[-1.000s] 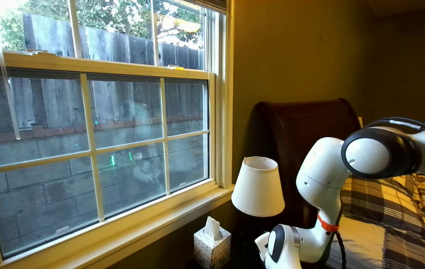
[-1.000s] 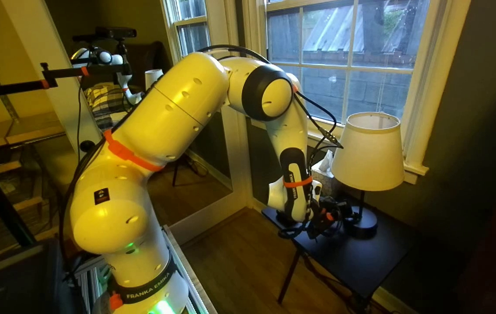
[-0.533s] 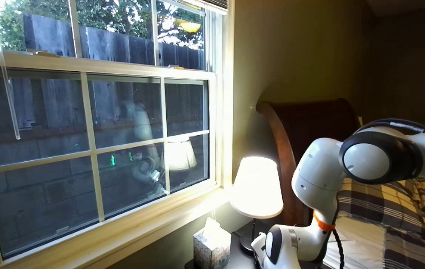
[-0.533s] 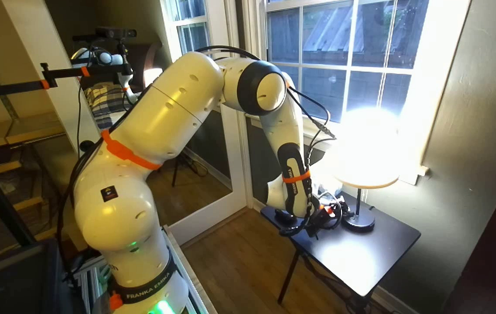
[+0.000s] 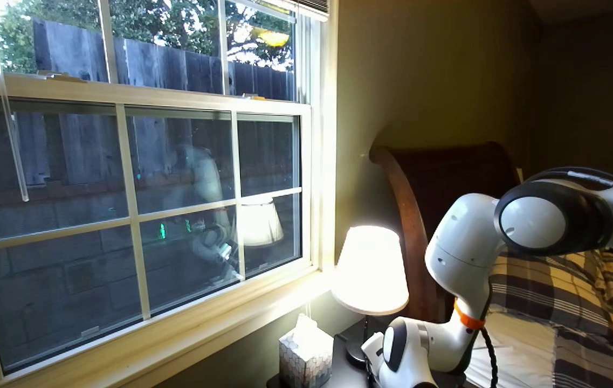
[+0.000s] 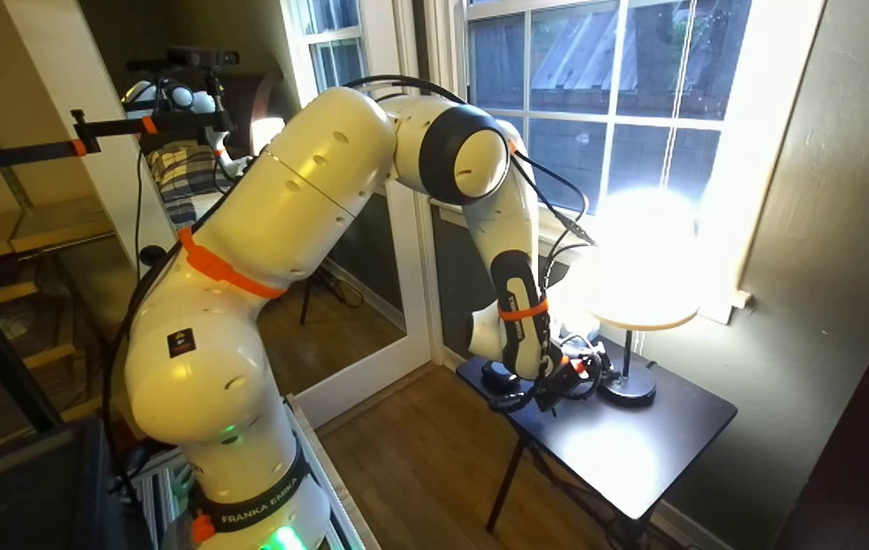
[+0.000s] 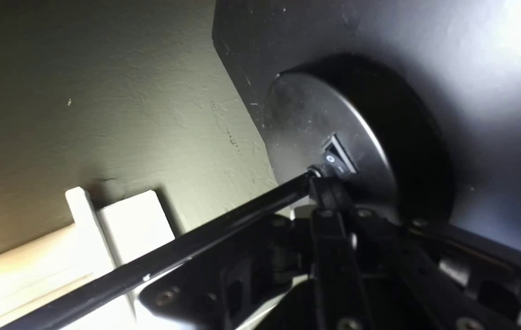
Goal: Turn on the lamp
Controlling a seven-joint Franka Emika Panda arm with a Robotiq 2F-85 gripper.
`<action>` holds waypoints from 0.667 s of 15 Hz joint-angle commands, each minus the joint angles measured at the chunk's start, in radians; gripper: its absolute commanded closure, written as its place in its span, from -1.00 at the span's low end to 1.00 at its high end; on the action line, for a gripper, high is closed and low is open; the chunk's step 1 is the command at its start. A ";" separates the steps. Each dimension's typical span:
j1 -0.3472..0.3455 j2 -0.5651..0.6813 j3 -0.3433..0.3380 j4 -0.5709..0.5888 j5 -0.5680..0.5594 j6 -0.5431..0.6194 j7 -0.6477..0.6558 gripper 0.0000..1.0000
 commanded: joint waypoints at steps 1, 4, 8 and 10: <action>-0.027 0.036 0.044 -0.009 0.045 0.044 -0.010 1.00; -0.010 0.030 0.048 -0.029 0.080 -0.034 0.004 1.00; 0.016 0.020 0.060 -0.071 0.149 -0.135 0.005 1.00; 0.036 0.023 0.064 -0.087 0.182 -0.223 0.026 1.00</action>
